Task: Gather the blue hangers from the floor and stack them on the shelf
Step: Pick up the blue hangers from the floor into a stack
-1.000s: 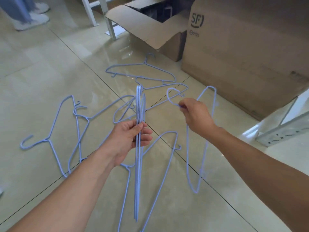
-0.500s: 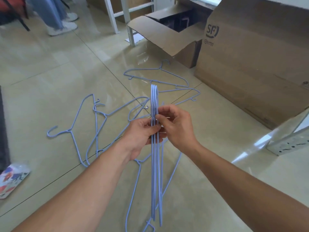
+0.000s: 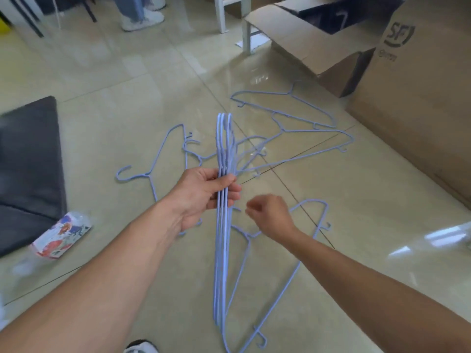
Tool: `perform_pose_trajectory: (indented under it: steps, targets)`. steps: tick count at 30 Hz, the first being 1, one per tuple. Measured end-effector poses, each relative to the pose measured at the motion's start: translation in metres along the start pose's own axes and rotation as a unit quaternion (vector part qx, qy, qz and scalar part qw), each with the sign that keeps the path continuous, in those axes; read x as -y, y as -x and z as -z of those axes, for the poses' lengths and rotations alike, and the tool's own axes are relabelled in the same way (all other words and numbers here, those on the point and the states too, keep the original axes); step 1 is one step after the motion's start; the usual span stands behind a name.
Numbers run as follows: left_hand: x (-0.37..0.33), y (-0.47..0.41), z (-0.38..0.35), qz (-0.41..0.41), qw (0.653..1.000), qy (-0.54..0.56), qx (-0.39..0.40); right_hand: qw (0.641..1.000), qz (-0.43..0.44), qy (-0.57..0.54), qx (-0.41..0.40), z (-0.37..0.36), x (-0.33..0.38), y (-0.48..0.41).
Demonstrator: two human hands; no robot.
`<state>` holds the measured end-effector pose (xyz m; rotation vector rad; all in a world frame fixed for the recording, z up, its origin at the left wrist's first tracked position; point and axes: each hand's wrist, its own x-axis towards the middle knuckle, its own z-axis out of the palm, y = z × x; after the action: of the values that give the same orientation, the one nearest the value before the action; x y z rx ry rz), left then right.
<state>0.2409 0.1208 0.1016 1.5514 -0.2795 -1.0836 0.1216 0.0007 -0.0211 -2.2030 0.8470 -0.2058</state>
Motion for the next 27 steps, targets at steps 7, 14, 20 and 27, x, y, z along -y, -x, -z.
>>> perform_pose_trajectory:
  steps: [7,14,20,27]
  targets:
    - [0.013,0.005,0.037,0.006,0.999,0.006,-0.046,0.938,0.022,0.319,0.13,-0.062,-0.005,0.017]
    - [0.005,-0.009,0.038,0.012,0.999,-0.004,-0.045,0.956,0.018,0.273,0.106,-0.019,0.003,0.021]
    - [-0.008,-0.023,0.017,0.002,1.0,-0.011,-0.016,0.992,0.025,-0.044,-0.117,0.074,0.029,0.007]
    - [-0.023,-0.017,-0.014,-0.014,0.998,-0.004,0.064,0.951,0.075,-0.264,-0.14,0.09,0.086,-0.01]
